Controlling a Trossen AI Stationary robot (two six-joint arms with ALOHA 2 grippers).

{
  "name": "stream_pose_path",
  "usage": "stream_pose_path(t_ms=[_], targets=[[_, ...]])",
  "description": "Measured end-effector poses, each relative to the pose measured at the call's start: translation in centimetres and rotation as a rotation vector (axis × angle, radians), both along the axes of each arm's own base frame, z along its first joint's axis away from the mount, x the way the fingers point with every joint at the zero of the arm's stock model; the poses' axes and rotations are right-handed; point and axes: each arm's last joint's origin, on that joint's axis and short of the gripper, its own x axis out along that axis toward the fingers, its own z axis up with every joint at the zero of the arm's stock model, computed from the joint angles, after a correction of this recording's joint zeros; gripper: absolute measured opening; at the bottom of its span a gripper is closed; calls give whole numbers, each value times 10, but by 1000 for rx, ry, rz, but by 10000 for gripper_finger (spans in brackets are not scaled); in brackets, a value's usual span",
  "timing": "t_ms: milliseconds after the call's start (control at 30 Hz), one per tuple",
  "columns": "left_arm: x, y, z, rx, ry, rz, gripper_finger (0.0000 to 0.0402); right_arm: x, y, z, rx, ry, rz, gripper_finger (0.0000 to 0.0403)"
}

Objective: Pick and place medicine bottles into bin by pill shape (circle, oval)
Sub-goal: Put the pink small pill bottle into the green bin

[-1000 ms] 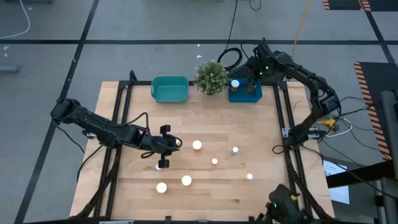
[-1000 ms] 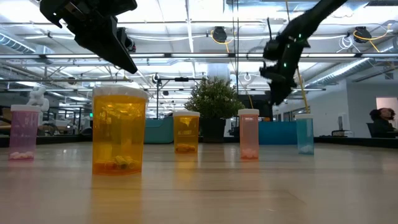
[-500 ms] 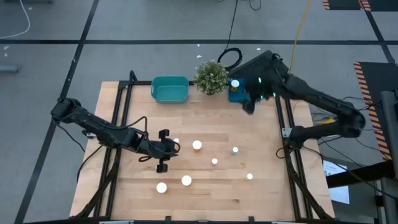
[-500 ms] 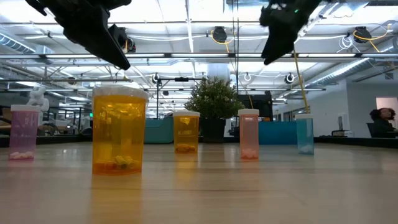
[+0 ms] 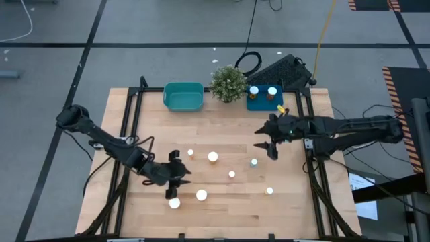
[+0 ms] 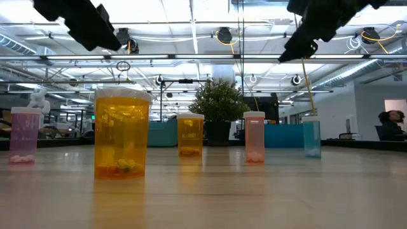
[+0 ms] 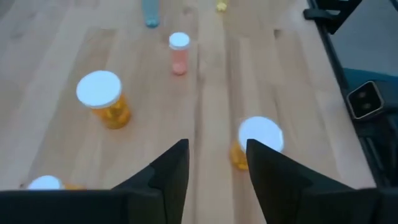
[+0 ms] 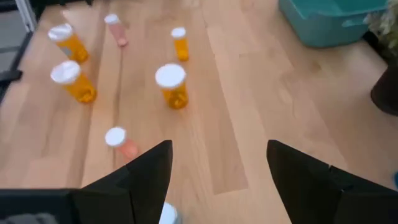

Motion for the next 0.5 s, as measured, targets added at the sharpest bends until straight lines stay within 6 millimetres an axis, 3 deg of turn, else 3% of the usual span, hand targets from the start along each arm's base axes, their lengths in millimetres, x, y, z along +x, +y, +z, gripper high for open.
stream_pose_path(t_ms=[133, 500], targets=[[-5, -8, 0, -11, -11, 13, 166, 0, 8, -11, -9, 7, 34, 253], [-12, -19, -1, -15, 0, -28, 166, -1, 14, -9, -16, -2, 67, 253]])
